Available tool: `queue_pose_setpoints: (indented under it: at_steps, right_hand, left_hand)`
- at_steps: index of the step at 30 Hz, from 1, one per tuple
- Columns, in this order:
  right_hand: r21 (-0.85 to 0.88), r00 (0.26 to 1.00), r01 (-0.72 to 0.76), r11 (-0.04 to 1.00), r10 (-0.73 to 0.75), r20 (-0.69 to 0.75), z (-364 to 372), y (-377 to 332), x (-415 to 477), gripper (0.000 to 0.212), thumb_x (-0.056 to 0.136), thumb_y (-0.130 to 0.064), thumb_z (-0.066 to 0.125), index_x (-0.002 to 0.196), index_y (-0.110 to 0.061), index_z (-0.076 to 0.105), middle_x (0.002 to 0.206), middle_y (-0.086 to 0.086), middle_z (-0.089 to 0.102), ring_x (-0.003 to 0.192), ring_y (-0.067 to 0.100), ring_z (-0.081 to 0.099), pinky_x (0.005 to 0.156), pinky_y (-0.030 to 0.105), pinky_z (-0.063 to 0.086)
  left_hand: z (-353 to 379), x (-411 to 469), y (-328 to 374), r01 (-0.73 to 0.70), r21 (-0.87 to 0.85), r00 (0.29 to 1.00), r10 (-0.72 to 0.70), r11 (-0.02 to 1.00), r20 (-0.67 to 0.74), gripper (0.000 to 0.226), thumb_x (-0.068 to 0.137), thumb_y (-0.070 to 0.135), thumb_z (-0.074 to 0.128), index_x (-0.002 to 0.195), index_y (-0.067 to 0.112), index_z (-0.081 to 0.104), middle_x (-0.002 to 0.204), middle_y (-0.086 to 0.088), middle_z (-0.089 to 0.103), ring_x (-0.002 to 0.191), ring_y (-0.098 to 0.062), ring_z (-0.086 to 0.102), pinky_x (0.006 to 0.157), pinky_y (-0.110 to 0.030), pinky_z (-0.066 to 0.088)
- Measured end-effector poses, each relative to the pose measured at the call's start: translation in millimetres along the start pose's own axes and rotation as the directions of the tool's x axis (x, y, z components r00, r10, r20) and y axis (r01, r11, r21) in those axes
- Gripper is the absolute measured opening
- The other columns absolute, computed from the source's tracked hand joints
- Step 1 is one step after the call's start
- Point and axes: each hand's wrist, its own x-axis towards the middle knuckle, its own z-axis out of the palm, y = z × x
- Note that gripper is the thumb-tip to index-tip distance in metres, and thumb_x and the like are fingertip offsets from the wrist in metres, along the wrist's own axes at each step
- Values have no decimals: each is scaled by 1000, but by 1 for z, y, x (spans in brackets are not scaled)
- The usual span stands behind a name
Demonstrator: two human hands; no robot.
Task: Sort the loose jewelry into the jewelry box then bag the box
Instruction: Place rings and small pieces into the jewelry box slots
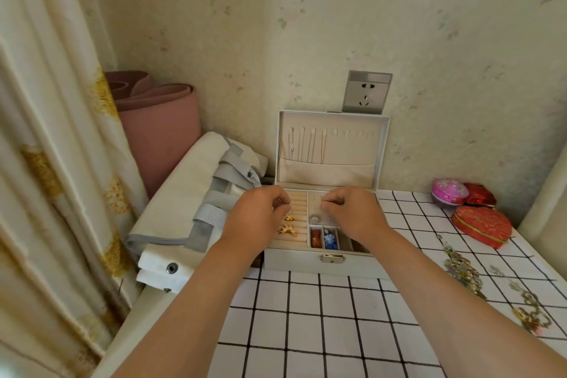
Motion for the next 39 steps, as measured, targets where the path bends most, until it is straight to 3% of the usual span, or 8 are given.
queue_pose_setpoints:
  at_steps: [6,13,16,19,22,27,32,39]
  right_hand:
    - [-120,998,25,992,-18,62,-1,-3,4,11,92,-38,67,90,-35,77,88,-20,69,86,1,61,80,31,53]
    - [-21,980,79,997,-74,187,-15,-9,23,21,94,-29,66,114,-26,73,117,-11,69,107,5,58,93,23,39]
    - [152,968,122,981,-151,200,-26,-29,22,17,93,-30,68,108,-29,76,101,-14,73,83,-9,60,81,15,42]
    - [369,947,63,927,-173,272,-31,-48,16,12,88,-33,74,98,-29,79,66,-13,69,55,0,54,55,11,43]
    - [425,935,92,901,-225,276,-28,-56,13,15,86,-20,77,101,-23,79,70,-16,73,52,-1,54,53,12,45]
    - [382,946,104,918,-209,246,-17,-54,17,12,81,-12,81,90,-19,80,81,-5,77,53,-6,58,55,14,48]
    - [339,961,84,937,-167,222,-3,-45,23,13,78,-14,84,90,-19,81,83,-7,77,78,-3,70,74,11,52]
    - [102,963,188,977,-203,179,13,-35,18,11,84,-19,79,89,-29,80,84,-17,74,79,-1,68,81,24,57]
  left_hand:
    - [2,3,2,27,-47,1000,-27,999,-4,8,93,27,65,100,29,68,88,16,64,80,-1,58,74,-23,52]
    - [0,8,3,26,-124,999,-31,992,-36,4,91,25,67,94,27,69,84,14,64,77,-2,58,75,-26,54]
    - [1,11,4,46,-176,996,-58,983,-61,4,90,27,68,90,31,69,84,16,64,79,-1,58,73,-23,51]
    - [2,16,3,84,-294,991,-111,952,-77,4,89,27,71,88,30,68,82,13,65,78,-1,59,70,-18,46]
    - [3,18,3,84,-358,989,-121,930,-80,7,85,31,75,86,28,69,80,10,67,75,-2,61,68,-16,47]
    - [5,17,2,90,-316,988,-124,945,-90,9,83,31,77,80,30,68,79,8,67,74,-6,60,68,-22,51]
    - [5,10,-2,32,-175,995,-48,984,-86,6,86,29,74,86,31,68,80,13,66,76,-3,60,72,-25,53]
    - [7,6,-14,-92,178,996,94,980,-4,32,93,27,64,125,24,63,123,5,61,118,-13,49,97,-29,44]
